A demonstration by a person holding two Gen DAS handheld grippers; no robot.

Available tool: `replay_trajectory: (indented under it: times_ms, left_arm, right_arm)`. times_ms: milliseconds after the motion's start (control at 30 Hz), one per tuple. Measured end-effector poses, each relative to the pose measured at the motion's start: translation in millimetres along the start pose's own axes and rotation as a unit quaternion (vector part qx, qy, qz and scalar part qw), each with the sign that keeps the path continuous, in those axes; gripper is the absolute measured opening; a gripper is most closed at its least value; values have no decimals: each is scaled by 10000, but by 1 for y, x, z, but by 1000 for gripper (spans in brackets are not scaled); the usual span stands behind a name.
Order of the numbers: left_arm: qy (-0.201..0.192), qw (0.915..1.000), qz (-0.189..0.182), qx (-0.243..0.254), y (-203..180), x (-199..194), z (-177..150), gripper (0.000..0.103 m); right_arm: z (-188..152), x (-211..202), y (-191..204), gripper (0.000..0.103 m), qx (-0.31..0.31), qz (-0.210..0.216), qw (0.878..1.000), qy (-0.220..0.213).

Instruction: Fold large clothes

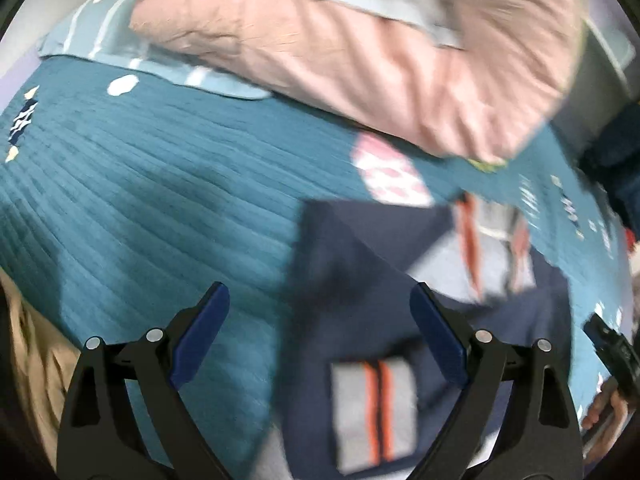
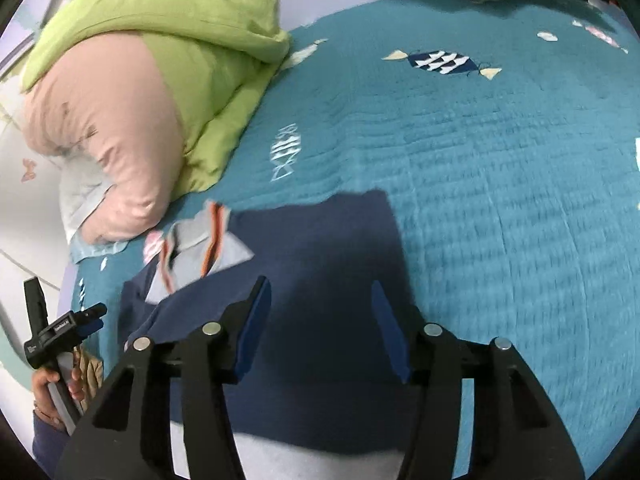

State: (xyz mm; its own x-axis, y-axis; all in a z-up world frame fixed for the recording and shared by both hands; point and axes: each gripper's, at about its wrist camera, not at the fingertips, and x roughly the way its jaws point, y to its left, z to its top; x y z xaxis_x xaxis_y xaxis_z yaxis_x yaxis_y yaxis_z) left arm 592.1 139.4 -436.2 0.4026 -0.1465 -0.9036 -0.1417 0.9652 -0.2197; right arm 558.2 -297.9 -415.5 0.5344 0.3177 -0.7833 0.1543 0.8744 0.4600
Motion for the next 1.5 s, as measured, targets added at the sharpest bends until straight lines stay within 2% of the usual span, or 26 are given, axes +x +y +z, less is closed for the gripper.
replay_trajectory:
  times_ms: [133, 267, 467, 600, 700, 767, 833, 867, 933, 967, 1133, 1333, 1500]
  left_arm:
    - [428, 9987, -178, -224, 11, 31, 19, 91]
    - [551, 9983, -159, 136, -3, 47, 23, 91]
    - [640, 9976, -28, 256, -13, 60, 29, 91]
    - [701, 9955, 155, 624, -24, 63, 31, 91]
    - [645, 9936, 400, 841, -29, 63, 31, 78]
    - [600, 9928, 450, 932, -34, 62, 30, 66]
    - [596, 9911, 467, 1093, -40, 59, 29, 51]
    - [623, 9906, 373, 1156, -43, 57, 29, 36]
    - [599, 9895, 405, 1250, -50, 55, 31, 21]
    - [559, 9892, 383, 1298, -53, 53, 30, 17]
    - [193, 9938, -107, 1092, -48, 21, 31, 13]
    - [-349, 9919, -452, 1133, -38, -46, 18, 12]
    - [-750, 9881, -715, 1138, -46, -101, -21, 12]
  right_arm:
    - [22, 21, -19, 54, 388, 12, 9991, 186]
    - [37, 41, -28, 54, 536, 162, 9975, 420]
    - [43, 67, -33, 55, 544, 110, 9954, 781]
    - [47, 75, -25, 57, 369, 105, 9968, 700]
    - [47, 78, -18, 53, 197, -116, 9978, 615]
    - [45, 76, -9, 22, -106, -334, 9978, 571]
    - [42, 71, -2, 16, -277, -323, 9979, 489]
    - [40, 70, 1, 10, -339, -218, 9981, 471]
    - [39, 65, 4, 9, -419, -175, 9983, 376]
    - [38, 62, 5, 9, -406, -68, 9987, 299]
    - [33, 27, 9, 8, -410, 310, 9986, -104]
    - [18, -24, 16, 8, -387, 626, 9962, -460]
    - [-10, -81, 34, 8, -663, 768, 9923, -709]
